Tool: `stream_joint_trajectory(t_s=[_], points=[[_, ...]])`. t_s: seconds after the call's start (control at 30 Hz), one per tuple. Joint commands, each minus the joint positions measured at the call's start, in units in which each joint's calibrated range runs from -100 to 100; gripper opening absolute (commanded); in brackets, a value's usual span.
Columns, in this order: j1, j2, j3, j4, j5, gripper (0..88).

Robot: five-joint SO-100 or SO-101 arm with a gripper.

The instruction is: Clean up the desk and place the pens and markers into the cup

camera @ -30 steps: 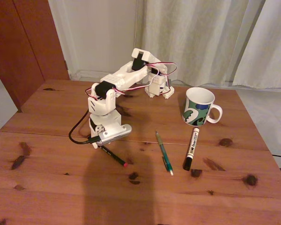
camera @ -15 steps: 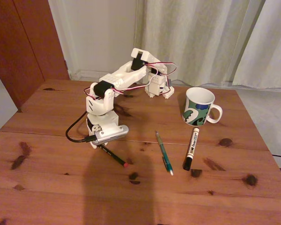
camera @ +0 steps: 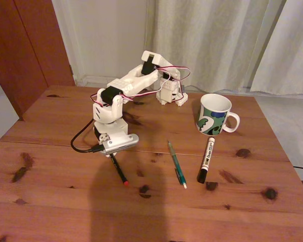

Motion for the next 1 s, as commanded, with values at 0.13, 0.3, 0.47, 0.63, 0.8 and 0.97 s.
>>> stream_joint_trajectory(t_s=[0.13,0.3,0.47,0.63,0.8,0.97], points=[[-0.59,-8.09,12.36,0.11,0.01,0.6],[-0.75,-20.25,24.27,0.02,0.01,0.6],[-1.79,-34.07,36.08,0.02,0.01,0.6],[-3.00,-48.88,45.28,-0.24,0.01,0.6],[-5.01,-59.64,49.87,-0.75,-3.92,0.6],[-5.89,-66.51,50.51,-0.92,-8.94,0.6]])
